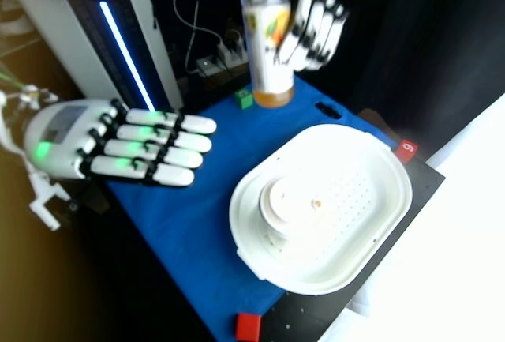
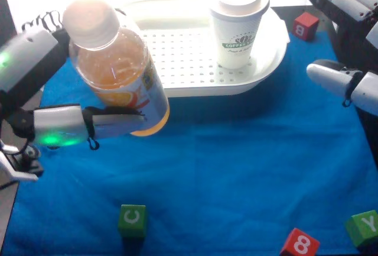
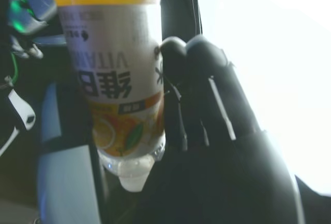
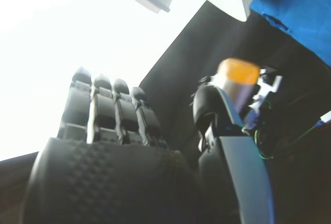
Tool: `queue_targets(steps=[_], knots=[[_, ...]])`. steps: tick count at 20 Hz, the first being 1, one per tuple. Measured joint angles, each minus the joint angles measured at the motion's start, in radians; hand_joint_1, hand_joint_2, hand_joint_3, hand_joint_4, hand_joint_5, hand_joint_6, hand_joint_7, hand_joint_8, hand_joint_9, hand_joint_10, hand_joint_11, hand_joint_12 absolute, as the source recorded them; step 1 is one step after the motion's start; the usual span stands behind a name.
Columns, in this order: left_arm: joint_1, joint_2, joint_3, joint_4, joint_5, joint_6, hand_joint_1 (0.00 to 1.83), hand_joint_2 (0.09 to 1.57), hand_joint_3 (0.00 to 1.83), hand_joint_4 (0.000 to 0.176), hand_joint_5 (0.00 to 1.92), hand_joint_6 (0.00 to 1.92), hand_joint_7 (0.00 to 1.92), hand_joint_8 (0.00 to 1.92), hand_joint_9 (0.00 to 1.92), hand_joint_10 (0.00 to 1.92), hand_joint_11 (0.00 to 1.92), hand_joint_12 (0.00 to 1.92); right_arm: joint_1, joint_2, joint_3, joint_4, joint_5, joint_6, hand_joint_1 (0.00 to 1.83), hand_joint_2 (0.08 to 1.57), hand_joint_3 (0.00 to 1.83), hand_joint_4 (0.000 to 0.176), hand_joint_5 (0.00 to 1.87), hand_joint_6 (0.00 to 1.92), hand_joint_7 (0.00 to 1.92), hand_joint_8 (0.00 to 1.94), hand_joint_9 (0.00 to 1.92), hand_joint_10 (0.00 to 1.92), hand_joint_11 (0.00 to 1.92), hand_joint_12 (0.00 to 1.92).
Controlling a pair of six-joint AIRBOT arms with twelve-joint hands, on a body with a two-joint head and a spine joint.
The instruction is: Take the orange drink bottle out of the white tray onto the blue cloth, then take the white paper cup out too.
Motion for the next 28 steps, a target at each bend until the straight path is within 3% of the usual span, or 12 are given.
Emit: queue_targets(steps=[3, 4, 5, 7, 9, 11, 13, 16, 19, 21, 24, 28], knots=[[0.007, -0.027, 0.019, -0.002, 0.057, -0.027, 1.17, 1.26, 0.00, 0.000, 0.58, 1.37, 0.82, 1.43, 0.64, 1.33, 0.53, 1.80, 0.000, 0.000, 0.001, 0.004, 0.000, 0.000, 0.36, 1.38, 0.01, 0.000, 0.00, 0.00, 0.00, 0.00, 0.00, 0.00, 0.00, 0.00], [0.009, -0.038, 0.023, -0.005, 0.079, -0.029, 0.94, 1.23, 0.00, 0.000, 0.49, 0.78, 0.63, 0.95, 0.53, 1.18, 0.40, 1.72, 0.000, 0.000, 0.001, 0.005, 0.000, 0.000, 0.35, 1.38, 0.01, 0.000, 0.00, 0.00, 0.00, 0.00, 0.00, 0.00, 0.00, 0.00], [0.016, -0.050, 0.029, -0.009, 0.096, -0.033, 0.88, 1.22, 0.00, 0.000, 0.54, 0.45, 0.61, 0.66, 0.49, 1.06, 0.34, 1.66, 0.000, 0.000, 0.001, 0.004, 0.000, 0.000, 0.36, 1.38, 0.01, 0.000, 0.00, 0.00, 0.00, 0.00, 0.00, 0.00, 0.00, 0.00], [0.052, -0.075, 0.040, -0.026, 0.133, -0.061, 0.65, 1.26, 0.00, 0.009, 0.48, 0.18, 0.49, 0.36, 0.26, 0.94, 0.04, 1.56, 0.000, 0.000, 0.001, 0.003, 0.000, 0.000, 0.36, 1.38, 0.01, 0.000, 0.00, 0.00, 0.00, 0.00, 0.00, 0.00, 0.00, 0.00], [0.078, -0.078, 0.039, -0.053, 0.144, -0.067, 0.60, 1.25, 0.00, 0.033, 0.42, 0.06, 0.38, 0.13, 0.13, 0.69, 0.00, 1.26, 0.000, 0.000, 0.001, 0.007, 0.000, 0.000, 0.38, 1.38, 0.01, 0.000, 0.00, 0.00, 0.00, 0.00, 0.00, 0.00, 0.00, 0.00], [0.094, -0.077, 0.030, -0.077, 0.114, -0.063, 0.47, 1.24, 0.00, 0.097, 0.27, 0.01, 0.16, 0.01, 0.04, 0.19, 0.00, 0.54, 0.000, 0.000, 0.001, 0.006, 0.000, 0.000, 0.44, 1.38, 0.00, 0.000, 0.00, 0.00, 0.00, 0.00, 0.00, 0.00, 0.00, 0.00], [0.116, -0.073, 0.017, -0.079, 0.086, -0.062, 0.42, 1.22, 0.00, 0.147, 0.11, 0.02, 0.01, 0.00, 0.00, 0.01, 0.00, 0.06, 0.000, 0.000, 0.001, 0.007, -0.001, 0.000, 0.48, 1.37, 0.00, 0.000, 0.00, 0.00, 0.00, 0.00, 0.00, 0.00, 0.00, 0.00], [0.153, -0.053, -0.010, -0.096, 0.026, -0.063, 0.42, 1.14, 0.00, 0.147, 0.00, 0.00, 0.00, 0.00, 0.00, 0.00, 0.00, 0.00, 0.000, 0.000, 0.001, 0.010, 0.000, 0.000, 0.49, 1.37, 0.00, 0.000, 0.00, 0.00, 0.00, 0.00, 0.00, 0.00, 0.00, 0.00], [0.209, -0.029, -0.034, -0.148, -0.045, -0.056, 0.48, 1.07, 0.00, 0.125, 0.00, 0.00, 0.00, 0.00, 0.00, 0.00, 0.00, 0.00, 0.000, 0.000, 0.001, 0.010, 0.000, 0.000, 0.46, 1.36, 0.00, 0.000, 0.00, 0.00, 0.00, 0.00, 0.00, 0.00, 0.00, 0.00], [0.233, -0.020, -0.040, -0.179, -0.079, -0.055, 0.50, 1.05, 0.00, 0.156, 0.00, 0.00, 0.00, 0.00, 0.00, 0.00, 0.00, 0.00, 0.000, 0.000, 0.001, 0.010, 0.000, 0.000, 0.53, 1.35, 0.00, 0.000, 0.00, 0.00, 0.00, 0.00, 0.00, 0.00, 0.00, 0.00], [0.240, -0.016, -0.044, -0.183, -0.107, -0.051, 0.52, 1.05, 0.00, 0.141, 0.00, 0.00, 0.00, 0.00, 0.00, 0.00, 0.00, 0.00, 0.000, 0.000, 0.001, 0.011, 0.000, 0.000, 0.51, 1.35, 0.00, 0.000, 0.00, 0.00, 0.00, 0.00, 0.00, 0.00, 0.00, 0.00], [0.245, -0.015, -0.048, -0.185, -0.125, -0.040, 0.46, 1.04, 0.00, 0.161, 0.00, 0.00, 0.00, 0.00, 0.00, 0.00, 0.00, 0.00, 0.000, 0.000, 0.000, 0.014, 0.000, 0.000, 0.46, 1.35, 0.00, 0.000, 0.00, 0.00, 0.00, 0.00, 0.00, 0.00, 0.02, 0.01]])
